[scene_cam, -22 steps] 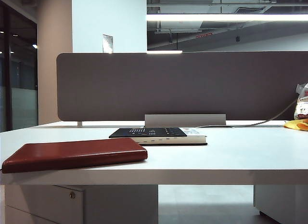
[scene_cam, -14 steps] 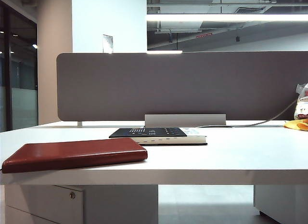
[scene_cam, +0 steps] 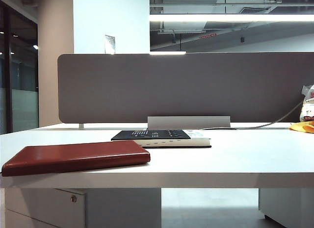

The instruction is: Pick up the red book and place it on top of the black book.

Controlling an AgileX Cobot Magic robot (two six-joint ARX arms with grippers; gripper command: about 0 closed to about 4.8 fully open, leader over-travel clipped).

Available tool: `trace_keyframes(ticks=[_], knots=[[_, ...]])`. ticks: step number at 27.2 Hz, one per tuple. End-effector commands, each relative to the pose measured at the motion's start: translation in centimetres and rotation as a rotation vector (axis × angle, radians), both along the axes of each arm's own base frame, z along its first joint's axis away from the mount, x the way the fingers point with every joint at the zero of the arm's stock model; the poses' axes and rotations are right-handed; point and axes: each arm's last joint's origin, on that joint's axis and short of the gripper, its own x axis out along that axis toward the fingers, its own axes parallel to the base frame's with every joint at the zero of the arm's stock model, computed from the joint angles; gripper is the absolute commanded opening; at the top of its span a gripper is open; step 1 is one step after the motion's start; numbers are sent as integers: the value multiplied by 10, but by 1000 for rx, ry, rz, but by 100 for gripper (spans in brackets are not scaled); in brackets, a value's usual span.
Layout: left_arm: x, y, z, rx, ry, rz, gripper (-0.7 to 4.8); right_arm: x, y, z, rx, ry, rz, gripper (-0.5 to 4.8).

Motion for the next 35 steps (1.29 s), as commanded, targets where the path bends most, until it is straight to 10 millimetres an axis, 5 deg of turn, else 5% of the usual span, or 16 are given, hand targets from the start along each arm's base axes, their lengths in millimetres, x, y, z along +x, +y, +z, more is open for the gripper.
trace_keyframes(ticks=[1,35], knots=[[1,-1,-5,-42,59,-34,34,0,0,1,3,-14,2,85],[14,-10,-18,-610,346,-132,35,0,0,0,4,-11,3,86]])
